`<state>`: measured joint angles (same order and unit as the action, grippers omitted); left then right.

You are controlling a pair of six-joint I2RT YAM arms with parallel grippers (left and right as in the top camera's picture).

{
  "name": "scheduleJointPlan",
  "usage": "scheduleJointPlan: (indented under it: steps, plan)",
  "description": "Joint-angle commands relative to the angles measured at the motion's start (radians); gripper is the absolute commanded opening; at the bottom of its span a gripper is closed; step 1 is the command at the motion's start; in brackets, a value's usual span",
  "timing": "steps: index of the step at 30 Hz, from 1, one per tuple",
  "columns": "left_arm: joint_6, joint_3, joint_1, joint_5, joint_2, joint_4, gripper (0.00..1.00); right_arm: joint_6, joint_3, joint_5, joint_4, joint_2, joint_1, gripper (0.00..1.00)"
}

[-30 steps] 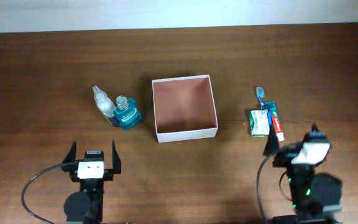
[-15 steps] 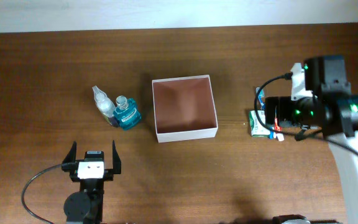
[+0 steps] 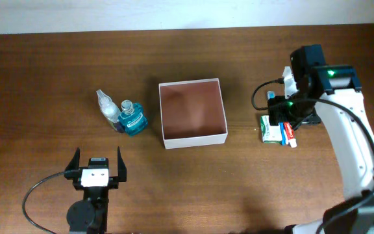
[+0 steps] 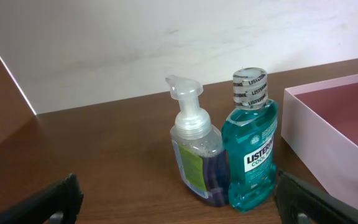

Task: Pack container
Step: 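Move the right gripper over the toothpaste, razor and soap group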

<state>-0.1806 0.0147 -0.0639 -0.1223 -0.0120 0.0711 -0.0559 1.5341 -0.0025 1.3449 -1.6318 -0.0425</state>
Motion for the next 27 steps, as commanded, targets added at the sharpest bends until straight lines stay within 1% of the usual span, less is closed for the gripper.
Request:
scheduleJointPlan:
  steps: [1,4,7,12,14,16,20,24,27]
  plan:
    - [-0.016,-0.006,0.005,0.011,0.006,-0.002,1.0,-0.016,0.007,-0.007,-0.014,-0.055,-0.003,0.67]
    - [-0.016,-0.006,0.005,0.011,0.006,-0.002,0.99,-0.031,-0.002,-0.01,-0.033,-0.095,-0.004,0.67]
    - [-0.016,-0.006,0.005,0.011,0.006,-0.002,0.99,-0.03,-0.052,-0.009,-0.076,-0.108,-0.01,0.67]
    - [-0.016,-0.006,0.005,0.011,0.006,-0.002,1.0,-0.027,-0.245,-0.009,-0.227,-0.108,-0.024,0.68]
    - [-0.016,-0.006,0.005,0.011,0.006,-0.002,0.99,-0.023,-0.321,-0.01,-0.305,-0.108,-0.024,0.73]
    - [-0.016,-0.006,0.005,0.011,0.006,-0.002,1.0,0.023,-0.37,-0.021,-0.377,-0.108,-0.024,0.75]
    - [-0.016,-0.006,0.005,0.011,0.006,-0.002,1.0,0.071,-0.384,-0.02,-0.442,-0.108,-0.024,0.75]
    - [-0.016,-0.006,0.005,0.011,0.006,-0.002,0.99,0.071,-0.384,-0.02,-0.474,-0.108,-0.024,0.81]
    - [-0.016,-0.006,0.005,0.011,0.006,-0.002,0.99,0.071,-0.383,-0.02,-0.502,-0.108,-0.024,0.93]
